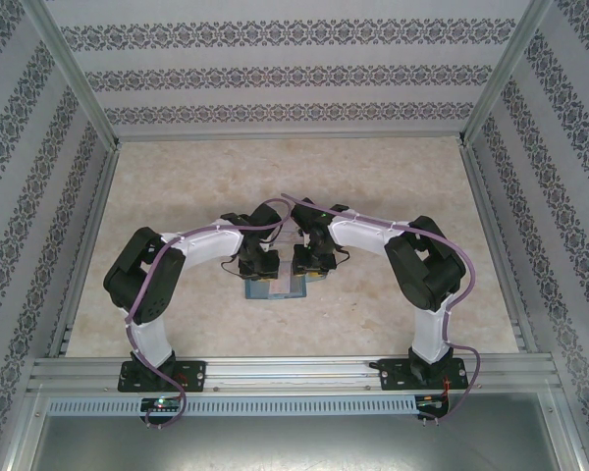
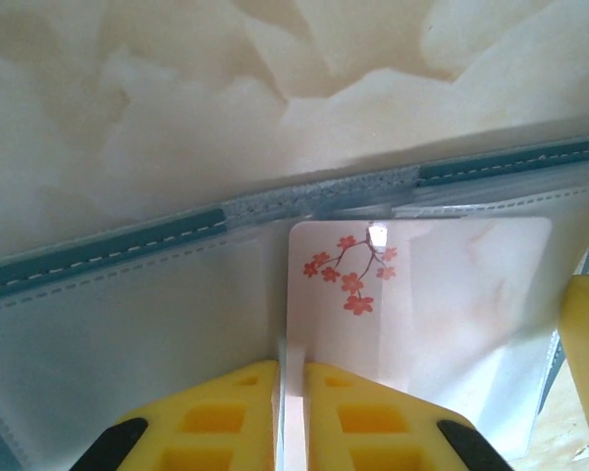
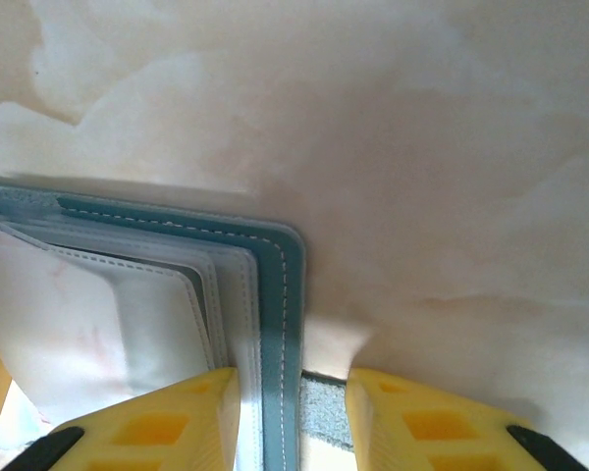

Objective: Take the credit cards out of the card holder

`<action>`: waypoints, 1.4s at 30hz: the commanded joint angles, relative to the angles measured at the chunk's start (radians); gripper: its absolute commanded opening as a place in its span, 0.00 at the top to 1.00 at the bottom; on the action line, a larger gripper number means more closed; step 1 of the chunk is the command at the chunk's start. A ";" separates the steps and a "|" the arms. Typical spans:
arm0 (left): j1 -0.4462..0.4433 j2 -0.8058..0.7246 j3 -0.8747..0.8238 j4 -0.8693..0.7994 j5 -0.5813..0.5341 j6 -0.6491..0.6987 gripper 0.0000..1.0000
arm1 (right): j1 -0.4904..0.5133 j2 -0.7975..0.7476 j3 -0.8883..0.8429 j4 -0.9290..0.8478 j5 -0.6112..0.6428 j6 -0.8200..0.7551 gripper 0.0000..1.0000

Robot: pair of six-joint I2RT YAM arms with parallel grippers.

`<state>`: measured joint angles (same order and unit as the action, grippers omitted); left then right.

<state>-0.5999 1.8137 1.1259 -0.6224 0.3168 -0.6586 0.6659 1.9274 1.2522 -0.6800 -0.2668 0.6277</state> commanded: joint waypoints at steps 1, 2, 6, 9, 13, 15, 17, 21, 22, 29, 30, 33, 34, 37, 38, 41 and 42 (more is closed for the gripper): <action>0.014 -0.046 -0.009 -0.005 -0.008 -0.008 0.85 | 0.004 0.030 -0.004 -0.071 0.080 -0.012 0.65; 0.019 -0.056 -0.018 0.016 0.008 -0.015 0.85 | 0.004 0.027 -0.005 -0.070 0.079 -0.012 0.65; 0.041 -0.089 -0.054 0.084 0.057 -0.042 0.84 | 0.004 0.010 -0.010 -0.066 0.079 -0.007 0.65; 0.053 -0.100 -0.073 0.117 0.087 -0.054 0.82 | 0.004 -0.018 -0.021 -0.044 0.076 0.007 0.66; 0.067 -0.112 -0.106 0.170 0.124 -0.073 0.80 | 0.004 -0.055 -0.029 -0.017 0.058 0.026 0.66; 0.074 -0.117 -0.121 0.197 0.143 -0.083 0.79 | 0.004 -0.071 -0.033 -0.005 0.045 0.036 0.66; 0.081 -0.119 -0.133 0.219 0.156 -0.086 0.79 | 0.006 -0.082 -0.033 0.005 0.033 0.044 0.67; 0.095 -0.127 -0.164 0.270 0.189 -0.098 0.78 | 0.011 -0.098 -0.030 0.027 0.010 0.059 0.69; 0.097 -0.129 -0.170 0.278 0.195 -0.101 0.78 | 0.013 -0.099 -0.029 0.034 0.002 0.062 0.69; 0.110 -0.151 -0.185 0.306 0.220 -0.109 0.77 | 0.027 -0.084 -0.025 0.106 -0.084 0.091 0.76; 0.112 -0.151 -0.184 0.310 0.222 -0.109 0.77 | 0.032 -0.077 -0.024 0.113 -0.094 0.092 0.76; 0.117 -0.146 -0.191 0.334 0.244 -0.113 0.76 | 0.037 -0.058 -0.016 0.119 -0.108 0.092 0.76; 0.119 -0.143 -0.195 0.344 0.250 -0.116 0.75 | 0.037 -0.052 -0.014 0.120 -0.110 0.092 0.76; 0.126 -0.132 -0.205 0.365 0.263 -0.121 0.75 | 0.037 -0.035 -0.016 0.123 -0.116 0.086 0.76; 0.127 -0.126 -0.210 0.371 0.269 -0.122 0.74 | 0.038 -0.028 -0.016 0.123 -0.117 0.084 0.76; 0.133 -0.110 -0.218 0.384 0.284 -0.125 0.74 | 0.038 -0.005 -0.017 0.122 -0.122 0.079 0.76; 0.134 -0.104 -0.222 0.386 0.288 -0.124 0.74 | 0.037 0.003 -0.017 0.118 -0.121 0.080 0.76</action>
<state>-0.4820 1.6909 0.9222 -0.2794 0.5751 -0.7689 0.6922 1.9022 1.2293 -0.5621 -0.3691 0.7048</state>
